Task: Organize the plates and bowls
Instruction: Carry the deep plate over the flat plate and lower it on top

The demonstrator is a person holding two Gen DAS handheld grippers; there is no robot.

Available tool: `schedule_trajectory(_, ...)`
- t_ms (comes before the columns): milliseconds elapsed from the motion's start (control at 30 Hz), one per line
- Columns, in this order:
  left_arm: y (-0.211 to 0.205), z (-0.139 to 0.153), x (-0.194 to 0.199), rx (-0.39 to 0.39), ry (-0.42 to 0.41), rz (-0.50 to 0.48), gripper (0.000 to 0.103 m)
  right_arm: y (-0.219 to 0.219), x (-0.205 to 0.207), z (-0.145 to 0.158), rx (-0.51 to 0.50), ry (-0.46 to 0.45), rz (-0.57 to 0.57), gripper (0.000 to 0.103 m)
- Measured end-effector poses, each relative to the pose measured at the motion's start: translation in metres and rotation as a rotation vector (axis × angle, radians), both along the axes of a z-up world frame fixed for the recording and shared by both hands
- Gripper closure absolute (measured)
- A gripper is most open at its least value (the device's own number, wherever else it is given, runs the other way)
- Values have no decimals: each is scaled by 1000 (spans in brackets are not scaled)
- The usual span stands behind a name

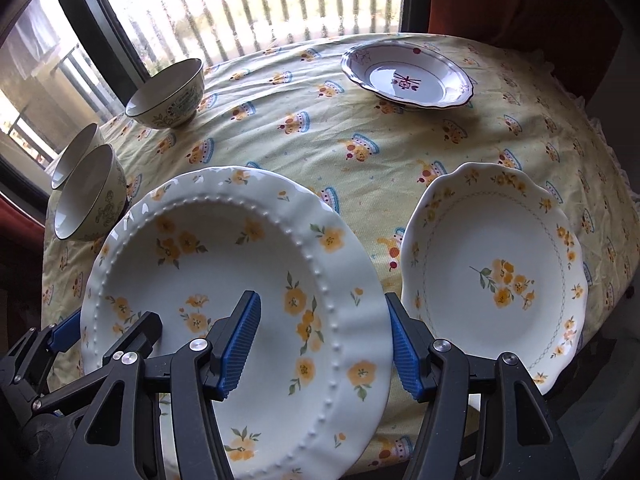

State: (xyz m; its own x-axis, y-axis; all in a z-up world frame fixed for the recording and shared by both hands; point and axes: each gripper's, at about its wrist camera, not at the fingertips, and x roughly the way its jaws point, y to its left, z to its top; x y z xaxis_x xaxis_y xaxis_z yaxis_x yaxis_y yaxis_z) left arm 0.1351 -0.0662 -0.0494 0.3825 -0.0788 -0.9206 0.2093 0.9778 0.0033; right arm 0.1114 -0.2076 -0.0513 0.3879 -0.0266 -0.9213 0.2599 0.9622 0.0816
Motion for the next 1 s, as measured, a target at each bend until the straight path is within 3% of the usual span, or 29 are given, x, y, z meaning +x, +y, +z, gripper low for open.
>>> schedule_trajectory(500, -92, 17, -20, -6, -17, 68, 34, -94, -8, 22, -9, -25, 84, 37)
schedule_trajectory(1000, -170, 6, -35, -32, -16, 98, 34, -179, -20, 20, -24, -33, 97, 37)
